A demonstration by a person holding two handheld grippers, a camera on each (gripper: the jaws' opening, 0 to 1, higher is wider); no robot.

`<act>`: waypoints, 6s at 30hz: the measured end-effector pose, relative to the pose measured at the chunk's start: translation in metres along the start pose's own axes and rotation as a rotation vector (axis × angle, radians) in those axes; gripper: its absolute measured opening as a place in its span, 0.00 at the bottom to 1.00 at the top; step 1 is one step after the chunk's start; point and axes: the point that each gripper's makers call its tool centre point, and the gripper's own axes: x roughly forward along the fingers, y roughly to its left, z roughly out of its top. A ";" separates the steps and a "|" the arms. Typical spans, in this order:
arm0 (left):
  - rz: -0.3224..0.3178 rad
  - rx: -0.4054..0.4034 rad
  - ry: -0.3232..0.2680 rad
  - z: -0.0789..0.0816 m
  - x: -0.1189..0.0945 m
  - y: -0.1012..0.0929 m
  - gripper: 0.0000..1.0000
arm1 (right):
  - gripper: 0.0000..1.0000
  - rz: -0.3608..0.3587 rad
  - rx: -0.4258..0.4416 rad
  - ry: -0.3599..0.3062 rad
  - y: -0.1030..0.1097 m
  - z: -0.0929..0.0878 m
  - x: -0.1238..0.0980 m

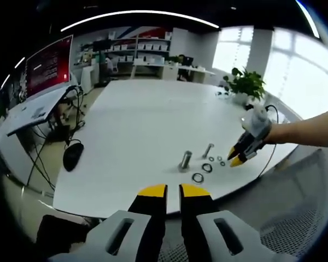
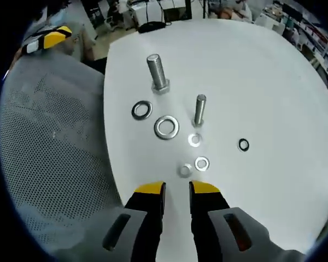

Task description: Place the washer onto the threaded stud by aligning its center hole with the stud, sliding it down to the base, and recovering from edge contact or off-axis alignment until the washer reaches the visible bottom stop.

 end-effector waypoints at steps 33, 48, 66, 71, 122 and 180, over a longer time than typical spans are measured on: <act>-0.004 0.002 -0.008 0.001 0.000 -0.001 0.06 | 0.14 -0.061 -0.142 0.072 -0.009 0.005 0.015; -0.005 0.009 0.007 0.000 0.001 -0.001 0.06 | 0.14 -0.079 -0.164 0.071 -0.010 0.008 0.011; -0.004 0.005 0.001 0.001 0.001 0.000 0.06 | 0.14 -0.139 -0.132 -0.074 -0.017 0.051 -0.019; -0.003 0.004 -0.007 0.002 0.000 0.000 0.06 | 0.14 -0.174 -0.133 -0.110 -0.022 0.061 -0.028; 0.000 0.002 0.013 -0.001 0.001 0.000 0.06 | 0.14 -0.141 -0.188 -0.044 -0.029 0.081 -0.005; 0.004 0.000 0.014 -0.002 0.001 0.000 0.05 | 0.18 -0.124 -0.171 -0.098 -0.035 0.064 -0.006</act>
